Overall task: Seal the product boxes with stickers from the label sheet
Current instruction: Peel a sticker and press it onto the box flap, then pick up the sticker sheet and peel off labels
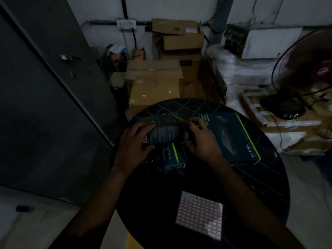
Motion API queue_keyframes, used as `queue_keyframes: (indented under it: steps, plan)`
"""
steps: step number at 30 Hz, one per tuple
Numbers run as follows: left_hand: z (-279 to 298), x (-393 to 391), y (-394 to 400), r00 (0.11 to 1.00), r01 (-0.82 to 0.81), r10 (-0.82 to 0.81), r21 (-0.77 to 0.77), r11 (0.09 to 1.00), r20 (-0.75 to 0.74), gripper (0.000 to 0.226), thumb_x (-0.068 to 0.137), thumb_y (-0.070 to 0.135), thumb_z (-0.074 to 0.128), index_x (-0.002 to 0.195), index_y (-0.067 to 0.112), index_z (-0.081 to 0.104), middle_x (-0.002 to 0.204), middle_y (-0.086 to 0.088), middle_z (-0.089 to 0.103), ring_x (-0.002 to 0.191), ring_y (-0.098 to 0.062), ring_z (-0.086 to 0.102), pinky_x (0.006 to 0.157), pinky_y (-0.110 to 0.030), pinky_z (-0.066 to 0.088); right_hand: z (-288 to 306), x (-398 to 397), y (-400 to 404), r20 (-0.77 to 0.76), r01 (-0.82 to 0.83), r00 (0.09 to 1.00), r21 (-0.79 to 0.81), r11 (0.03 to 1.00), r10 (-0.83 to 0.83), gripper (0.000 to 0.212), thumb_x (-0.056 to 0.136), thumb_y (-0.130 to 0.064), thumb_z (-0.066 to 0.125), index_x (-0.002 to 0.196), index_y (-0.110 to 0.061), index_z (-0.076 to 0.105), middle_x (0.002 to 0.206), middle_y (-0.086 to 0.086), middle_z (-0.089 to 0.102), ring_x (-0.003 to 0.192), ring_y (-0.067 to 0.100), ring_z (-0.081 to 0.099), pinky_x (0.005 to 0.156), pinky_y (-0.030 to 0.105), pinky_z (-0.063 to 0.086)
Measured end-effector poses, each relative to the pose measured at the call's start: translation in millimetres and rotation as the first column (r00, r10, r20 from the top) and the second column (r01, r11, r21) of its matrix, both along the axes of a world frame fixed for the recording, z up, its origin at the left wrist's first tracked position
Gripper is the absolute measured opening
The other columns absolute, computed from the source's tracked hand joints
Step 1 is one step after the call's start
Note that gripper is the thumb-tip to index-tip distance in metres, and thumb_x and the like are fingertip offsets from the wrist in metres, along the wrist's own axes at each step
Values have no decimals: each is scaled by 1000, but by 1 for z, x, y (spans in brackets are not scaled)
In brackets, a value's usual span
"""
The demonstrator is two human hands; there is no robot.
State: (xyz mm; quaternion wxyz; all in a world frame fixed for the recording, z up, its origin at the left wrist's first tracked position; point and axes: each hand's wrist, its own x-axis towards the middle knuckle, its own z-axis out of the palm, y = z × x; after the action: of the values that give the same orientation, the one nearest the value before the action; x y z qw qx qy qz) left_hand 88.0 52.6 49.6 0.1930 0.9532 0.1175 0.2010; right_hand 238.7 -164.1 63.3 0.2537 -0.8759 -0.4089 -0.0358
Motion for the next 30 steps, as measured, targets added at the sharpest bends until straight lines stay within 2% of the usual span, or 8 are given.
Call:
queue_keyframes:
  steps: [3, 6, 10, 15, 19, 23, 27, 30]
  plan:
    - [40, -9, -9, 996, 65, -67, 32, 997, 55, 66, 83, 37, 74, 142, 31, 45, 140, 5, 43, 125, -24, 48, 100, -44, 45, 39, -4, -19, 141, 0, 990, -94, 996, 13, 69, 83, -47, 72, 144, -36, 42, 142, -1, 41, 97, 24, 65, 65, 34, 54]
    - [71, -14, -23, 993, 93, -99, 92, 991, 65, 60, 86, 40, 70, 139, 33, 44, 136, 6, 46, 120, -21, 51, 90, -38, 49, 71, -3, -40, 182, -34, 981, -177, 984, 66, 71, 87, -52, 67, 149, -38, 36, 141, -1, 42, 90, 23, 66, 62, 32, 52]
    - [96, -13, -41, 990, 119, -126, 125, 985, 56, 48, 91, 47, 59, 135, 37, 44, 133, 7, 49, 114, -18, 55, 82, -36, 51, 103, 5, -65, 122, -85, 985, -252, 964, 119, 73, 88, -54, 65, 152, -36, 34, 136, 2, 47, 105, 24, 63, 77, 37, 54]
    - [88, -8, -62, 978, 204, -204, -2, 979, -37, 43, 88, 46, 63, 126, 41, 43, 130, 11, 51, 111, -14, 54, 84, -37, 50, 114, 12, -90, 42, -87, 993, -387, 918, 112, 92, 69, -63, 80, 147, -34, 43, 122, -1, 45, 106, 24, 58, 83, 38, 53]
    - [65, -6, -74, 969, 220, -229, -93, 971, -96, 40, 87, 45, 66, 120, 38, 44, 122, 14, 53, 105, -14, 58, 84, -37, 50, 93, 12, -98, 37, -83, 992, -501, 861, 117, 84, 72, -65, 76, 144, -30, 49, 123, 3, 46, 107, 28, 59, 88, 41, 52]
    - [52, -8, -85, 986, 148, -155, -103, 984, -67, 38, 87, 44, 68, 115, 34, 45, 113, 14, 54, 98, -10, 57, 77, -32, 48, 75, 11, -102, 50, -66, 994, -447, 892, 99, 78, 76, -60, 74, 144, -34, 46, 130, 4, 46, 108, 31, 61, 79, 39, 54]
    - [52, -10, -85, 990, 107, -115, -104, 989, -76, 54, 79, 54, 72, 119, 31, 47, 116, 9, 59, 100, -13, 54, 75, -31, 45, 67, 15, -98, -13, -113, 992, -482, 869, 122, 96, 65, -55, 82, 147, -29, 38, 143, 3, 45, 126, 34, 49, 94, 49, 51]
    - [57, -12, -85, 984, 115, -130, -130, 985, -121, 59, 72, 58, 75, 119, 32, 49, 119, 9, 60, 106, -14, 54, 83, -34, 47, 65, 12, -93, -115, -254, 967, -431, 866, 227, 103, 61, -51, 88, 150, -32, 39, 136, 5, 59, 125, 31, 55, 97, 42, 49]
